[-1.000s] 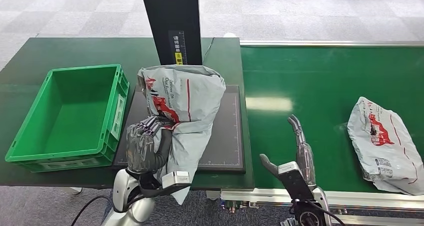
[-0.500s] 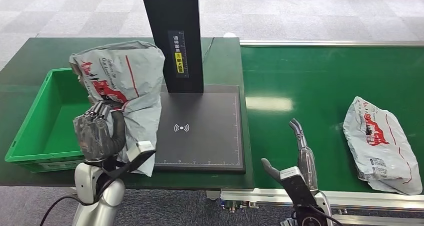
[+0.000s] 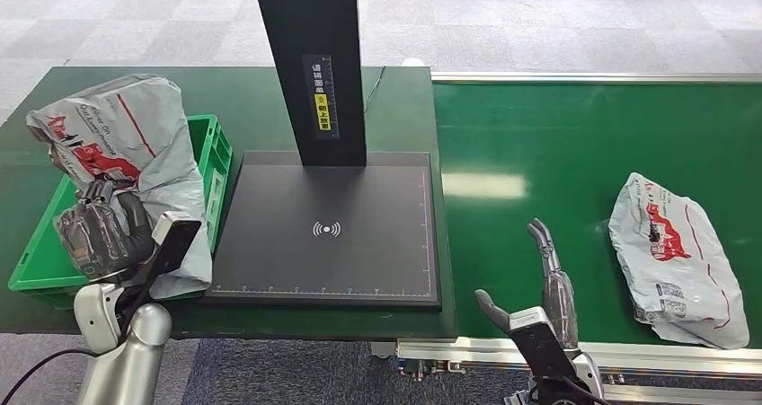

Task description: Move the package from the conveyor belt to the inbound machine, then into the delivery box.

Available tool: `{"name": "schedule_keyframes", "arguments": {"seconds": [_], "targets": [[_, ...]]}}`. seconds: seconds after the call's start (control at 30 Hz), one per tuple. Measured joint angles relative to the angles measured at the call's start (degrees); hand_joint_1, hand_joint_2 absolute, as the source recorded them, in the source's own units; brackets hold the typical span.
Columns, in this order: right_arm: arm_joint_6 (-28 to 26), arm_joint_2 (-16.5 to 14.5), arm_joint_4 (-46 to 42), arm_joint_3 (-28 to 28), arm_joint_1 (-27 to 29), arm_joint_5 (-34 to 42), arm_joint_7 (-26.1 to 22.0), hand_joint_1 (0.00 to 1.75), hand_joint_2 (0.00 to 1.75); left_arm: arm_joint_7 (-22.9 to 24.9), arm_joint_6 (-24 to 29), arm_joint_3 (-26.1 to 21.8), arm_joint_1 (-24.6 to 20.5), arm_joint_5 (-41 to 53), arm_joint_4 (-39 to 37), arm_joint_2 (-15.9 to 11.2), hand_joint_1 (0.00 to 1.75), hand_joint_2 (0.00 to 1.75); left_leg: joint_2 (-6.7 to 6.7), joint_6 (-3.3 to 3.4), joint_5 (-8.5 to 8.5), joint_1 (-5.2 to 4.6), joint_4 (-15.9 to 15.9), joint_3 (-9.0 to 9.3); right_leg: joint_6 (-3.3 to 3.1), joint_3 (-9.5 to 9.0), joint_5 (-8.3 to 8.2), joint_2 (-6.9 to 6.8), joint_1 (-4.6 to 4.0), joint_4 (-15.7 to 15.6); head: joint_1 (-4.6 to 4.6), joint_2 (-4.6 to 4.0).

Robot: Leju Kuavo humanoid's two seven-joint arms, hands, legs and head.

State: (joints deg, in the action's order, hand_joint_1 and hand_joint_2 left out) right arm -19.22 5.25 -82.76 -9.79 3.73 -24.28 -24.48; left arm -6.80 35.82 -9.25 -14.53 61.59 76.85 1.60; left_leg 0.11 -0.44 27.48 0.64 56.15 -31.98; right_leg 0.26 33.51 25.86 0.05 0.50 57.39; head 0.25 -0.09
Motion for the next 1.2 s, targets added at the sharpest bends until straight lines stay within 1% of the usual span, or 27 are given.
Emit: {"name": "schedule_keyframes", "arguments": {"seconds": [0.3, 0.37, 0.4, 0.43, 0.5, 0.53, 0.73, 0.87, 1.0, 1.03, 1.1, 1.13, 1.2], "targets": [[0.00, 0.02, -0.25, -0.01, 0.09, -0.01, 0.13, 0.00, 1.75, 0.61, 0.00, -0.73, -0.34, -0.44, -1.18, -0.65, 1.75, 1.75, -0.01, 0.00, 0.00, 0.01, -0.01, 0.00, 0.00, 0.01, 0.00, 0.00, -0.01, 0.00, -0.02, 0.00], [0.00, 0.08, -0.27, -0.01, 0.02, -0.02, 0.55, 0.00, 1.75, 1.45, -0.13, -1.52, -0.66, -2.56, -3.07, -2.29, 1.22, 1.75, 0.01, -0.01, 0.00, 0.02, -0.01, 0.00, 0.00, 0.03, 0.00, 0.01, -0.02, 0.00, -0.01, 0.00], [0.01, 0.11, -0.27, -0.02, -0.02, -0.03, 0.78, 0.00, 1.75, 1.75, -0.33, -1.89, -0.82, -3.79, -4.31, -3.29, 0.85, 1.75, 0.01, -0.01, -0.01, 0.02, -0.01, 0.00, -0.01, 0.04, 0.00, 0.01, -0.03, 0.00, -0.01, 0.00], [0.02, 0.13, -0.27, -0.02, -0.07, -0.05, 0.90, 0.00, 1.75, 1.60, -0.76, -1.88, -0.92, -4.55, -5.43, -4.05, 0.41, 1.75, 0.01, -0.01, -0.01, 0.02, -0.01, 0.00, -0.01, 0.04, 0.00, 0.00, -0.03, 0.00, -0.01, 0.00], [0.09, 0.16, -0.27, -0.02, -0.20, -0.13, 1.02, 0.00, 1.75, 1.53, -1.98, -1.22, -1.00, -4.53, -6.96, -4.65, 0.07, 1.75, 0.00, -0.01, -0.02, 0.02, -0.01, -0.01, -0.01, 0.05, 0.00, 0.00, -0.02, 0.00, 0.00, 0.00], [0.14, 0.19, -0.27, -0.02, -0.32, -0.17, 1.08, 0.00, 1.75, 1.89, -2.57, -0.63, -1.16, -4.00, -7.67, -4.77, 0.00, 1.75, 0.00, -0.01, -0.02, 0.01, 0.00, -0.02, -0.01, 0.04, 0.00, 0.00, -0.02, 0.00, 0.01, 0.00], [0.99, 0.15, -0.25, -0.02, -1.56, -0.54, 1.46, 0.00, 1.75, 6.35, -2.93, 2.91, -3.54, 0.30, -11.18, -4.72, 0.00, 1.75, 0.00, 0.00, -0.02, -0.02, 0.01, -0.03, 0.00, 0.04, -0.01, 0.00, 0.02, 0.00, -0.01, 0.00], [1.10, 0.14, -0.13, -0.02, -2.54, -0.58, 1.58, 0.00, 1.75, 7.05, -2.70, 3.71, -4.74, 1.15, -12.21, -4.68, 0.00, 1.75, -0.01, 0.00, -0.02, 0.00, 0.01, -0.03, 0.00, 0.05, -0.01, 0.00, 0.00, 0.00, -0.01, 0.00], [1.12, 0.04, -0.08, -0.02, -2.88, -0.68, 1.61, 0.00, 1.75, 6.74, -1.46, 4.27, -4.92, 2.39, -12.73, -4.53, 0.00, 1.75, -0.01, -0.01, -0.01, 0.01, -0.01, -0.04, 0.00, 0.06, -0.01, 0.00, -0.02, 0.01, -0.01, 0.00], [1.12, -0.02, -0.08, -0.02, -2.88, -0.78, 1.61, 0.00, 1.75, 5.80, -0.98, 4.24, -4.79, 2.37, -12.59, -4.35, 0.00, 1.75, -0.01, -0.01, -0.01, 0.01, -0.01, -0.05, 0.00, 0.06, -0.01, 0.00, -0.01, 0.01, -0.01, 0.00], [1.12, -0.09, -0.07, -0.02, -2.88, -0.99, 1.58, 0.00, 1.75, 2.31, -0.36, 3.76, -4.28, 1.81, -11.75, -3.64, 0.00, 1.75, -0.01, -0.01, -0.01, 0.01, -0.01, -0.07, 0.00, 0.06, -0.01, 0.00, -0.01, 0.01, 0.00, 0.00], [1.12, -0.11, -0.05, -0.02, -2.90, -1.07, 1.53, 0.00, 1.75, -0.82, -0.17, 3.11, -3.89, 1.17, -10.80, -2.93, 0.00, 1.75, -0.01, -0.01, -0.01, 0.00, -0.01, -0.08, 0.00, 0.06, 0.00, 0.00, -0.01, 0.01, 0.00, 0.00], [1.12, -0.16, 0.08, -0.02, -3.00, -1.10, 1.22, 0.00, 1.75, -9.64, -0.02, 0.65, -3.08, -1.23, -7.96, -0.55, 0.00, 1.75, -0.02, 0.00, -0.01, 0.00, 0.00, -0.11, 0.00, 0.06, -0.01, 0.00, 0.00, 0.01, 0.01, 0.00]]}}
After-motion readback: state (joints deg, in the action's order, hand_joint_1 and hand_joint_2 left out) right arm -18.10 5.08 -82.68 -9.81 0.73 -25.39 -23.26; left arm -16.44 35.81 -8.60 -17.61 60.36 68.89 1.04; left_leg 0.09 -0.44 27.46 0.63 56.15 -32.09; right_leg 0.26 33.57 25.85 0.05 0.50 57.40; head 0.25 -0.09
